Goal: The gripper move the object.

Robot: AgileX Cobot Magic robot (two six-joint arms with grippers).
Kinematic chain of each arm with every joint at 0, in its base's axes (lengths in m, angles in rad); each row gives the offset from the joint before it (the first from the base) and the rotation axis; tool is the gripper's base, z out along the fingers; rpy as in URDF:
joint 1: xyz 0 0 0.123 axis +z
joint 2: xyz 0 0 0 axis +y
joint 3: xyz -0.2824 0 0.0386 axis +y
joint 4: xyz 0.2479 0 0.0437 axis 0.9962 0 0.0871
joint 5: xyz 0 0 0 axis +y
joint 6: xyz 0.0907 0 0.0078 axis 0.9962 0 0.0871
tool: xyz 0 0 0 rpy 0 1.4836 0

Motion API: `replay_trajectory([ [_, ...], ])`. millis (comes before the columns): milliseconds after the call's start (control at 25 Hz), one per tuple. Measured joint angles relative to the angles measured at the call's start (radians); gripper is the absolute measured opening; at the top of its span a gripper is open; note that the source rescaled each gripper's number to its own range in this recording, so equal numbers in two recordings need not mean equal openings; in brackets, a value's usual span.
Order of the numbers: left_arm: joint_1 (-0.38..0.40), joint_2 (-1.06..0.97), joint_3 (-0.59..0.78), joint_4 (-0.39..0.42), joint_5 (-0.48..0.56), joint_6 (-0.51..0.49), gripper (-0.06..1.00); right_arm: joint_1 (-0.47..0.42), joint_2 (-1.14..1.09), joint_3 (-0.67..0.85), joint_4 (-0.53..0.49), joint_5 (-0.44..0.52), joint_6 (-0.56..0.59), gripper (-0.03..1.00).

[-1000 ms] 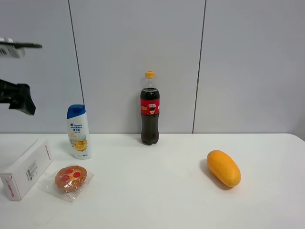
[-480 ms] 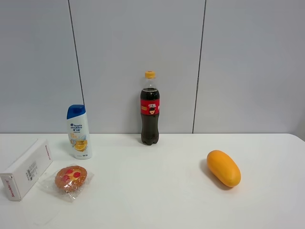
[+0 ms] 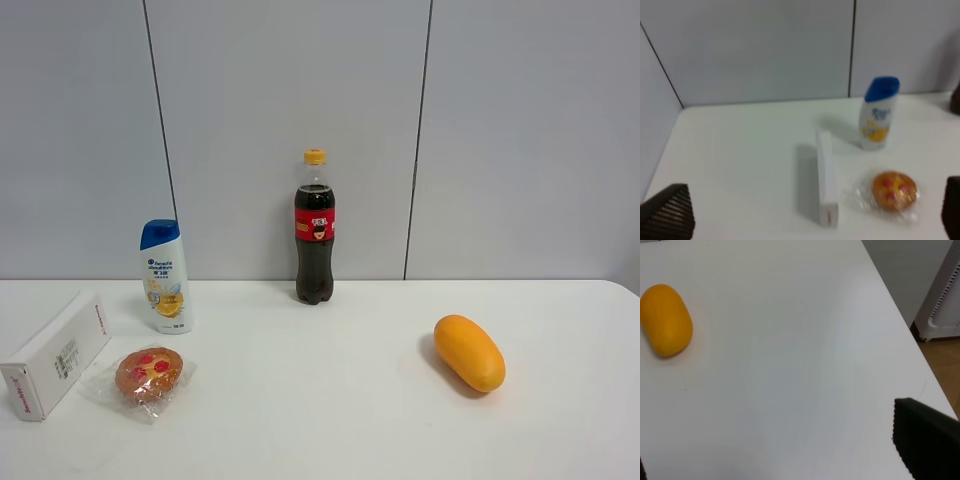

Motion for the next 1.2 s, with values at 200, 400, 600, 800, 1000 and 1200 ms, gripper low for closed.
replay_trajectory([
  [200, 0.000, -0.162, 0.000, -0.006, 0.132, 0.009, 1.00, 0.000, 0.000, 0.000, 0.000, 0.000, 0.000, 1.00],
  [400, 0.000, -0.308, 0.019, 0.003, 0.156, 0.009, 1.00, 0.000, 0.000, 0.000, 0.000, 0.000, 0.000, 1.00],
  [600, 0.000, -0.385, 0.135, -0.006, 0.155, 0.009, 1.00, 0.000, 0.000, 0.000, 0.000, 0.000, 0.000, 1.00],
  [800, 0.000, -0.385, 0.269, -0.065, 0.092, 0.009, 1.00, 0.000, 0.000, 0.000, 0.000, 0.000, 0.000, 1.00],
  [1000, 0.000, -0.385, 0.348, -0.106, 0.111, 0.013, 1.00, 0.000, 0.000, 0.000, 0.000, 0.000, 0.000, 1.00],
  [1200, 0.000, -0.385, 0.359, -0.100, 0.122, 0.028, 1.00, 0.000, 0.000, 0.000, 0.000, 0.000, 0.000, 1.00],
])
